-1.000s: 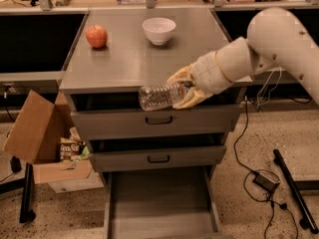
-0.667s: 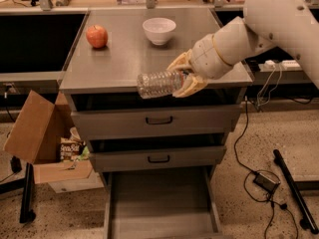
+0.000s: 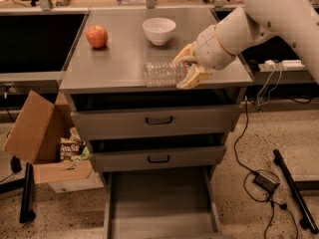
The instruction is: Pick water bottle from bottom drawer and place on counter
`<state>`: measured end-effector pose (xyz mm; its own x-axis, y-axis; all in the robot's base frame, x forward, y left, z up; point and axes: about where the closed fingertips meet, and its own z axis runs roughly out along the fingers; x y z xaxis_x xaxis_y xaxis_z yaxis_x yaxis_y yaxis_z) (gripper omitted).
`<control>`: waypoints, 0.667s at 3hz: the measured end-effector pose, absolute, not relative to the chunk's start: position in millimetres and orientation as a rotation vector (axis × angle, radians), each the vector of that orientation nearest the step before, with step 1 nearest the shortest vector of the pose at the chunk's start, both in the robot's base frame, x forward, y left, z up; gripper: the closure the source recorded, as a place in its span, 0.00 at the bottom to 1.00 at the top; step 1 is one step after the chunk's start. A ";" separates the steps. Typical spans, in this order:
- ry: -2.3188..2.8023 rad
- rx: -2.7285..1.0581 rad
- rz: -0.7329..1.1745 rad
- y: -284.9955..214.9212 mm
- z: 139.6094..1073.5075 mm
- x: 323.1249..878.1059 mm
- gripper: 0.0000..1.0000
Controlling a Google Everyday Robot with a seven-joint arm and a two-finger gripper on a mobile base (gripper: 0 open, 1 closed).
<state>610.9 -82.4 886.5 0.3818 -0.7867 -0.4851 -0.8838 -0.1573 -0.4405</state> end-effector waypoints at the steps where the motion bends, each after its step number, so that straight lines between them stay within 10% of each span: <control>1: 1.501 -1.943 0.193 -88.4 885.1 619.0 1.00; 2: 1.659 -1.870 0.244 -108.8 879.1 643.5 1.00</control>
Offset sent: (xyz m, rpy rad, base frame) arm 0.0698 -0.0674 0.0023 0.0121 0.2346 -0.3219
